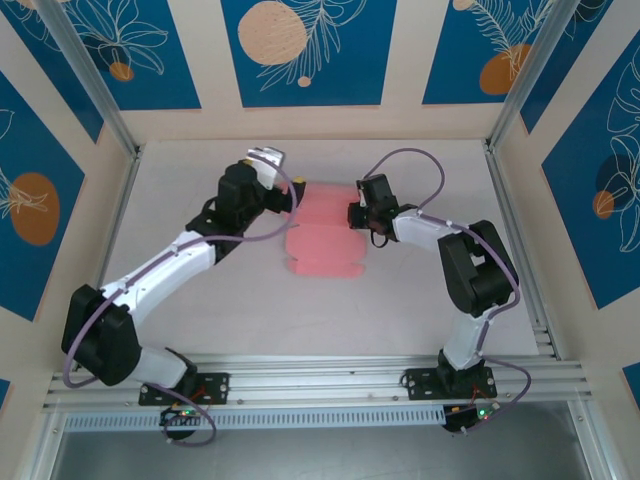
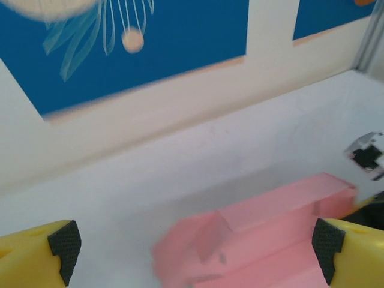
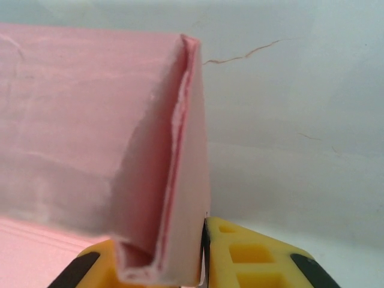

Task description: Fold the paper box

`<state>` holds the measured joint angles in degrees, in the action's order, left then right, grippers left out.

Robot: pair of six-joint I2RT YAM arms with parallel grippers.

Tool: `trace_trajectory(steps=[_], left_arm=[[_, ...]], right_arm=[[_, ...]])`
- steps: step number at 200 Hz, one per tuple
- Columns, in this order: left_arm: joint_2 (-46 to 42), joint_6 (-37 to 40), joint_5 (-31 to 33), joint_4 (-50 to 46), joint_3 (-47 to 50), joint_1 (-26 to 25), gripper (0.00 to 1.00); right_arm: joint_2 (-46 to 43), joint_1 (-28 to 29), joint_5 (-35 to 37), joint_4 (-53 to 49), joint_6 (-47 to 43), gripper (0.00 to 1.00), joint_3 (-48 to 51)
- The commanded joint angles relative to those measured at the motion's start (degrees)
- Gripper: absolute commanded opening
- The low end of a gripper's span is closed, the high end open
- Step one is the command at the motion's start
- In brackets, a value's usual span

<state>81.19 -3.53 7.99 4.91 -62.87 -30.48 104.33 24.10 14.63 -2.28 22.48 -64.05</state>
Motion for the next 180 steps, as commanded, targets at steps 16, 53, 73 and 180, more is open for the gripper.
trace_trajectory(steps=[16, 53, 73, 180], left_arm=[[3.1, -23.0, -19.9, -7.9, -0.6, 4.7, 1.0], [9.2, -22.8, -24.2, -11.6, -6.2, 4.7, 0.97], [12.7, -20.6, -22.6, -13.0, -8.8, 4.7, 0.93], [19.9, -20.9, -23.2, -14.8, -10.8, 3.1, 0.85]], right_arm=[[-2.5, 1.6, 1.4, -2.3, 0.9, 0.17, 0.2], [-2.7, 2.7, 2.1, -4.0, 1.3, 0.17, -0.7], [-2.8, 3.1, 1.9, -4.3, 1.6, 0.17, -0.9], [-2.7, 4.3, 2.5, -4.7, 2.7, 0.17, -1.7]])
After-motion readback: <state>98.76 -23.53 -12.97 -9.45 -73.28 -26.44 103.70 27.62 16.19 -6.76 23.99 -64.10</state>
